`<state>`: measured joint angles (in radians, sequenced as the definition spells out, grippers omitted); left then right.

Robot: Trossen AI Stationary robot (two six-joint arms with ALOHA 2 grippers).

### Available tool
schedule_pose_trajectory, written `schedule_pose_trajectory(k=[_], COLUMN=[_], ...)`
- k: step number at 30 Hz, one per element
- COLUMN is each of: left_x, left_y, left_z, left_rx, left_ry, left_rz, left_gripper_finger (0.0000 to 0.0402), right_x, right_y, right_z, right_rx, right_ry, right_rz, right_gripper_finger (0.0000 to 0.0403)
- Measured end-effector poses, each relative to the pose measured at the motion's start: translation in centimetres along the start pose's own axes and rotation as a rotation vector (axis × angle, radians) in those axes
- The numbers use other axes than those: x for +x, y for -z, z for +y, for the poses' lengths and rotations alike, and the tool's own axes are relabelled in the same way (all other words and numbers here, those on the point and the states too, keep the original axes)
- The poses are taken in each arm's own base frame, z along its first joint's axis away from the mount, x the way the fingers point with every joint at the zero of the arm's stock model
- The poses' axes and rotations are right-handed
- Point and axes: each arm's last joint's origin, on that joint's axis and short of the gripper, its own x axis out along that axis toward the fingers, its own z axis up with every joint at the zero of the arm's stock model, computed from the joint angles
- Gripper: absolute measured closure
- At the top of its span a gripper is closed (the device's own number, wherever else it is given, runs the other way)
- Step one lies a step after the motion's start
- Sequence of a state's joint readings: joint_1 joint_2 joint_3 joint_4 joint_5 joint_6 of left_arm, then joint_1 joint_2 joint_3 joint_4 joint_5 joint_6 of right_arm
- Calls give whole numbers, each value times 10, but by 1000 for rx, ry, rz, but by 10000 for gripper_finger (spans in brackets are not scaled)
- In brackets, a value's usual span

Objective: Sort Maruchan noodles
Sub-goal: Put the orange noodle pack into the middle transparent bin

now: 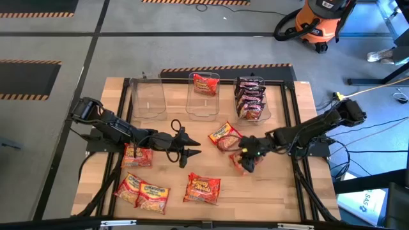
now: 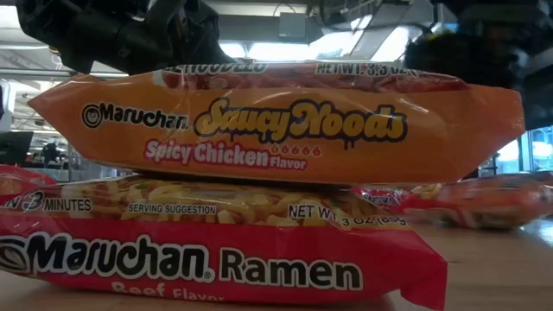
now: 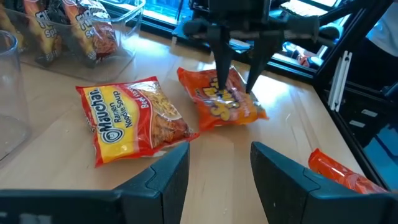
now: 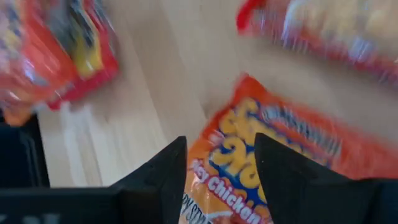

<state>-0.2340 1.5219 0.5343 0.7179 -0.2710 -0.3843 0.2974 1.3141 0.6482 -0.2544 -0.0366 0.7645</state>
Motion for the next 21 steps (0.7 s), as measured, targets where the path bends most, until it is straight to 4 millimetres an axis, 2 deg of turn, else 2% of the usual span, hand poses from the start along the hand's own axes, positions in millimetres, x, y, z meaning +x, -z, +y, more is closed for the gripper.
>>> schedule_pose_trajectory(k=[4,7,10,15,21], left_x=[0,1,12,52,108], left_y=[-2,-6,-13,-18,-22], left_z=[-1,-3,-10,-26,-45], left_rx=[-18,-37,-41,-1,41], left_ry=[7,19,46,93,149], left_rz=[-18,-39,-47,10,103], left_gripper_finger=[237,237,237,237,237], right_x=[-22,-37,-47,-56,-60], right_y=[-3,4,19,36,59], right_z=[3,-3,-11,-16,-35], right_rx=[-64,-56,-20,-3,126], right_ry=[37,98,197,148,91], right_rz=[13,61,75,-7,-60], right_gripper_finger=[237,237,237,237,237])
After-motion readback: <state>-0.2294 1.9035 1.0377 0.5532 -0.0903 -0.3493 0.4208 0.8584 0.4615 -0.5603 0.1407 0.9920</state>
